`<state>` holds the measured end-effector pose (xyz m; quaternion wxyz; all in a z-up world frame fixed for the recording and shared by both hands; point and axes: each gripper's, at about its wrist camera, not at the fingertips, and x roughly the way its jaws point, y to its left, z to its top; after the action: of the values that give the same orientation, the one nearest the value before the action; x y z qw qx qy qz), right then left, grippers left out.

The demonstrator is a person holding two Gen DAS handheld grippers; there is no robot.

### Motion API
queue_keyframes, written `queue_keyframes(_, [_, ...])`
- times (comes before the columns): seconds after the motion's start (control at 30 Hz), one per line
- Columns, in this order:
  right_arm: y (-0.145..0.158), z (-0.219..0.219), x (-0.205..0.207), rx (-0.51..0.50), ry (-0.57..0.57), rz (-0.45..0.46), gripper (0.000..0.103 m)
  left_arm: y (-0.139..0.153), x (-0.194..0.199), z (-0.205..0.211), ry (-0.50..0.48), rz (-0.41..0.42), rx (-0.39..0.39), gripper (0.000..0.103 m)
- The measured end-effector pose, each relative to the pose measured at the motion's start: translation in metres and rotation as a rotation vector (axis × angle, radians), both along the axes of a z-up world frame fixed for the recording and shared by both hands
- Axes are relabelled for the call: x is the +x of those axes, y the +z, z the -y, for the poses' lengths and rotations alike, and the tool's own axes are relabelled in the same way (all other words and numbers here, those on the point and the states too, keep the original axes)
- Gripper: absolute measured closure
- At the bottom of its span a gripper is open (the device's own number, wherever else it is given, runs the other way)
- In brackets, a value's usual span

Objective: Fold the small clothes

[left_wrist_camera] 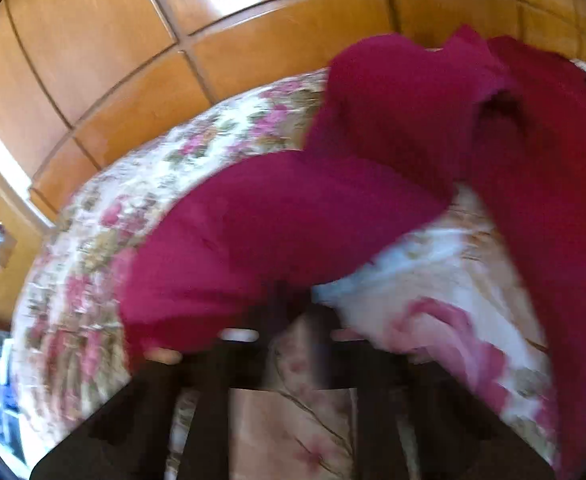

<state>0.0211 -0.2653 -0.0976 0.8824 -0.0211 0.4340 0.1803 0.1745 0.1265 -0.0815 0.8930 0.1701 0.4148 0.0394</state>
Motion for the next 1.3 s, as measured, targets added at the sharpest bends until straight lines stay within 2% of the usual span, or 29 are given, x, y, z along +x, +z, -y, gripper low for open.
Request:
queue_keyframes(0.07, [-0.005,-0.006,0.005,-0.006,0.002,-0.006,0.037,0.011,0.002,-0.006,0.015,0.010,-0.064,0.100])
queue_keyframes(0.17, [-0.010,-0.008,0.008,-0.006,-0.002,-0.007,0.035,0.052,-0.005,-0.022,0.024,0.062,-0.229,0.100])
queue_keyframes(0.37, [-0.014,-0.010,0.009,-0.007,-0.001,-0.001,0.030,0.139,-0.004,-0.097,0.115,0.175,-0.631,0.100])
queue_keyframes(0.43, [-0.015,-0.010,0.009,-0.006,-0.004,0.004,0.028,0.159,0.005,-0.125,0.166,0.202,-0.714,0.100])
queue_keyframes(0.5, [-0.017,-0.009,0.008,-0.004,-0.008,0.008,0.027,0.169,0.013,-0.141,0.206,0.200,-0.760,0.100])
queue_keyframes(0.6, [-0.018,-0.013,0.009,-0.007,-0.011,0.012,0.025,0.173,0.041,-0.166,0.291,0.184,-0.770,0.100])
queue_keyframes(0.7, [-0.020,-0.018,0.012,-0.011,-0.011,0.014,0.023,0.158,0.080,-0.192,0.386,0.125,-0.775,0.100])
queue_keyframes(0.8, [-0.021,-0.018,0.013,-0.016,-0.014,0.014,0.023,0.125,0.119,-0.212,0.495,0.040,-0.750,0.100])
queue_keyframes(0.9, [-0.019,-0.018,0.016,-0.024,-0.016,0.011,0.023,0.091,0.137,-0.230,0.588,-0.035,-0.769,0.100])
queue_keyframes(0.93, [-0.019,-0.018,0.016,-0.025,-0.018,0.008,0.022,0.079,0.141,-0.238,0.635,-0.061,-0.788,0.100])
queue_keyframes(1.0, [-0.019,-0.019,0.018,-0.031,-0.018,0.007,0.022,0.061,0.144,-0.249,0.644,-0.103,-0.864,0.099])
queue_keyframes(1.03, [-0.019,-0.020,0.017,-0.034,-0.018,0.007,0.021,0.054,0.141,-0.256,0.667,-0.123,-0.889,0.095])
queue_keyframes(1.1, [-0.019,-0.020,0.017,-0.038,-0.020,0.006,0.021,0.052,0.128,-0.267,0.702,-0.101,-0.903,0.055])
queue_keyframes(1.13, [-0.019,-0.020,0.017,-0.040,-0.021,0.006,0.020,0.055,0.122,-0.271,0.707,-0.078,-0.901,0.049])
queue_keyframes(1.2, [-0.020,-0.021,0.017,-0.045,-0.024,0.011,0.019,0.064,0.099,-0.284,0.728,-0.010,-0.884,0.045])
queue_keyframes(1.3, [-0.021,-0.023,0.015,-0.053,-0.029,0.021,0.017,0.073,0.073,-0.297,0.723,0.040,-0.850,0.045])
